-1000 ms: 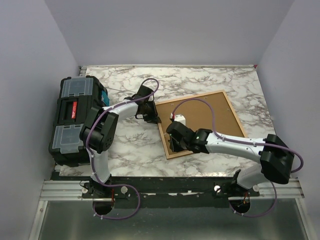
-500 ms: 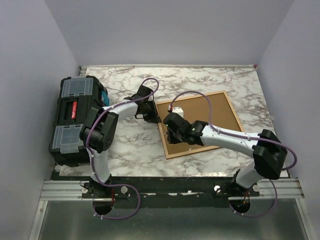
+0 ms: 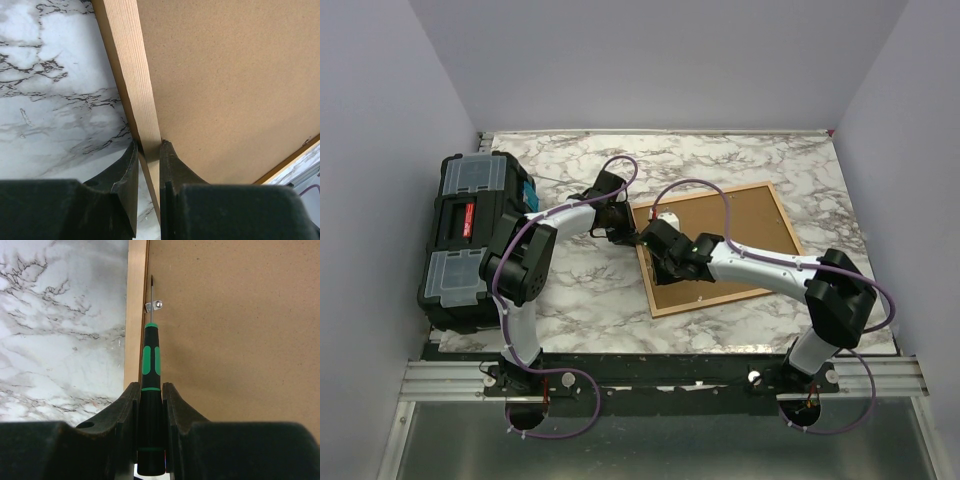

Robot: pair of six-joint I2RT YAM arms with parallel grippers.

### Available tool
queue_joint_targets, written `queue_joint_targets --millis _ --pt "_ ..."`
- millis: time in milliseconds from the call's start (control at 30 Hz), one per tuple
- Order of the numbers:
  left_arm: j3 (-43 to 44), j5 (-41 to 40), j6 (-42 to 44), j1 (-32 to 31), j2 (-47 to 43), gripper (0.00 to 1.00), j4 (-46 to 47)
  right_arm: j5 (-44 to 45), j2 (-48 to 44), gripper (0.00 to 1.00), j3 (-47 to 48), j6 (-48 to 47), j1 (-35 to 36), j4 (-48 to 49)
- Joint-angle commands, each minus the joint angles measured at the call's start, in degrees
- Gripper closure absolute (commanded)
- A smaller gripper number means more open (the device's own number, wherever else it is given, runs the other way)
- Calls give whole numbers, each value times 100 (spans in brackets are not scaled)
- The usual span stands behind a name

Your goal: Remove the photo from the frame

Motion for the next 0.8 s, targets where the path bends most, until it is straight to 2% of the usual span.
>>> queue_joint_targets --millis 0,467,767 --pt "62 299 146 3 57 100 202 -474 90 100 -60 -178 12 -264" --pt "80 188 177 6 44 100 125 -607 -129 100 -200 -301 50 -870" --pt "63 176 186 2 20 100 160 -1019 -208 100 -281 -453 103 -824"
